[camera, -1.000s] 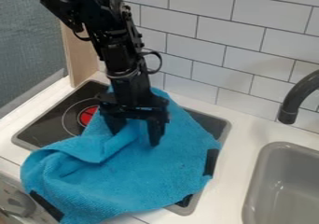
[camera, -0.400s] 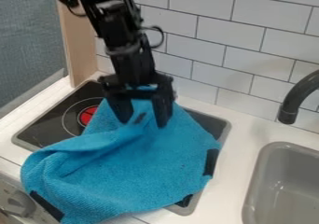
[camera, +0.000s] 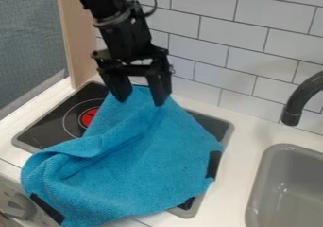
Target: Fold the cloth from top left to bottom right
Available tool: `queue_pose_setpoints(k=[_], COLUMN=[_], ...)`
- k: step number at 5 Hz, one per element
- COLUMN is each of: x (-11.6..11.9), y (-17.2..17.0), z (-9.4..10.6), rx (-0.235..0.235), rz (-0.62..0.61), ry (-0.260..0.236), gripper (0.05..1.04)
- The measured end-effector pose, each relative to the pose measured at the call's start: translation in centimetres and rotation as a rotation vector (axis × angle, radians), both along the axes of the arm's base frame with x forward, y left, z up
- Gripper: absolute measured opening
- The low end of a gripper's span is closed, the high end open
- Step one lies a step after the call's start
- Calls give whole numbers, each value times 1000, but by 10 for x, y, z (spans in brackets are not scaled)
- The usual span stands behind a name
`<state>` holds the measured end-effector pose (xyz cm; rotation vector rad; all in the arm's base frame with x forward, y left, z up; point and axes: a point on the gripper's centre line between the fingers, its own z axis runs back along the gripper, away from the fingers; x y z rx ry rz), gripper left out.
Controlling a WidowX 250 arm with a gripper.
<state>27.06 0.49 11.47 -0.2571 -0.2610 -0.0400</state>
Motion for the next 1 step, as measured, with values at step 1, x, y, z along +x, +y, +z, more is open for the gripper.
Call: queue_pose_setpoints(k=[1], x=[0], y=[0], z=[2], rx=[2], rz=[-8], ry=[-9], gripper=[998])
